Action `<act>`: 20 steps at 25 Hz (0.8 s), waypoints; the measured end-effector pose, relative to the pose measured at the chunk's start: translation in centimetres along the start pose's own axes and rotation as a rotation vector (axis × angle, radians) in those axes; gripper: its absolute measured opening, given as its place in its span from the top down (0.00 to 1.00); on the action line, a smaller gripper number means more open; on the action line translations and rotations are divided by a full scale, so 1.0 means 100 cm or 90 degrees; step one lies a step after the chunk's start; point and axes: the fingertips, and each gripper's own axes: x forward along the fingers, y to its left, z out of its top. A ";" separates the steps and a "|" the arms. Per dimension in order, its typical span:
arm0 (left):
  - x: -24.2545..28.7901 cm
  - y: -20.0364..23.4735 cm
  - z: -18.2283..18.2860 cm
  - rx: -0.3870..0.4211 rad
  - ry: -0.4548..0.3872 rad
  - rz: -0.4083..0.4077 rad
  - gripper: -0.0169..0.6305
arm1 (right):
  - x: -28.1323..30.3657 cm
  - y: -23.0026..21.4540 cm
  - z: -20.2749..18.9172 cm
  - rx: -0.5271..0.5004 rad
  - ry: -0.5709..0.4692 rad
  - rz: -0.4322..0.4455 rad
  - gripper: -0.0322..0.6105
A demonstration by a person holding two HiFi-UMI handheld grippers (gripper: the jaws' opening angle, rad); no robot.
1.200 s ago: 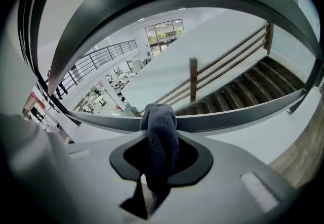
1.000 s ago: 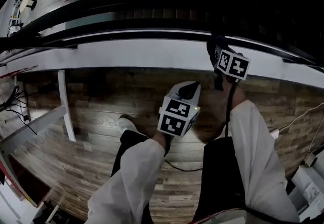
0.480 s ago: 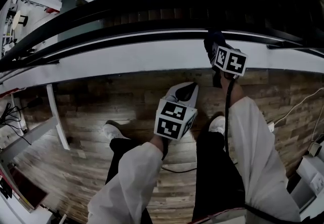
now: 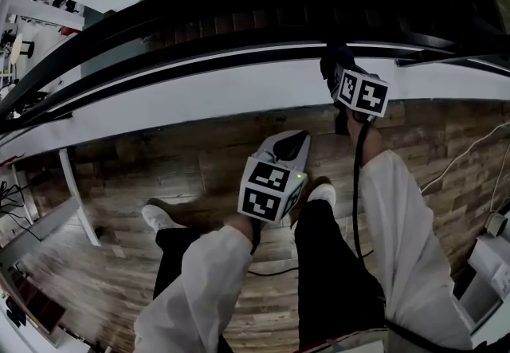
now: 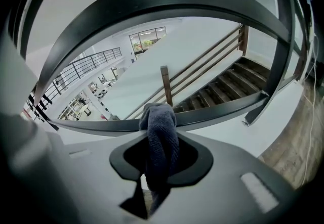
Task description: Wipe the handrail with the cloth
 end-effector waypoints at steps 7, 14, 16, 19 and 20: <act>0.039 -0.038 0.000 -0.002 0.001 -0.020 0.97 | -0.003 -0.065 0.011 -0.015 -0.007 -0.025 0.83; 0.082 -0.079 0.012 0.016 -0.006 -0.043 0.97 | -0.007 -0.134 0.022 -0.019 -0.011 -0.056 0.83; 0.094 -0.089 0.014 0.021 -0.007 -0.051 0.97 | -0.008 -0.152 0.023 -0.021 -0.011 -0.064 0.83; 0.106 -0.101 0.017 0.025 -0.012 -0.058 0.97 | -0.010 -0.174 0.024 -0.026 -0.010 -0.075 0.83; 0.110 -0.104 0.018 0.026 -0.011 -0.061 0.97 | -0.010 -0.182 0.024 -0.026 -0.010 -0.079 0.83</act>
